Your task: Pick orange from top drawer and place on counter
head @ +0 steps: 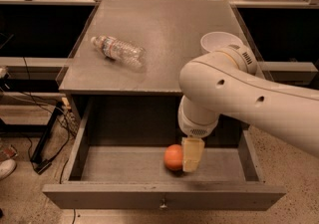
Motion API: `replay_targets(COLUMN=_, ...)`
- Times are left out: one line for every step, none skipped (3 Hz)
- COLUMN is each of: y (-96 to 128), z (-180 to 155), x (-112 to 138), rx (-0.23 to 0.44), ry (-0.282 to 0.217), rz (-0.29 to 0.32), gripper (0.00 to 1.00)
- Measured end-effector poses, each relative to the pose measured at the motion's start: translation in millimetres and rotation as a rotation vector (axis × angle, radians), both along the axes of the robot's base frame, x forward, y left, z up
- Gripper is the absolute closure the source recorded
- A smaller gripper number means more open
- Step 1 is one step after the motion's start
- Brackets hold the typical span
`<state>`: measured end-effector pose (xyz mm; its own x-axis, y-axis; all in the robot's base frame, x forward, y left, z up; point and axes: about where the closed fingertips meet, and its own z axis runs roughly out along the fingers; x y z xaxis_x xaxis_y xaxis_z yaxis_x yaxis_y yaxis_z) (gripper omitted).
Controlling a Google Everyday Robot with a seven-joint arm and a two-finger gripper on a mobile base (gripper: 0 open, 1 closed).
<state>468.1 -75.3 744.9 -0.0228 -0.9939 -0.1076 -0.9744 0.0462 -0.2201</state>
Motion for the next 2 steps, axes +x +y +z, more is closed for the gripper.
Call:
replay_targets(y=2.2, z=-8.1, x=1.9, rx=0.005, ry=0.006, rz=0.006, gripper=0.0)
replay_targets(y=5.2, z=-15.6, x=6.4, rx=0.02, ry=0.006, rz=0.006, gripper=0.0)
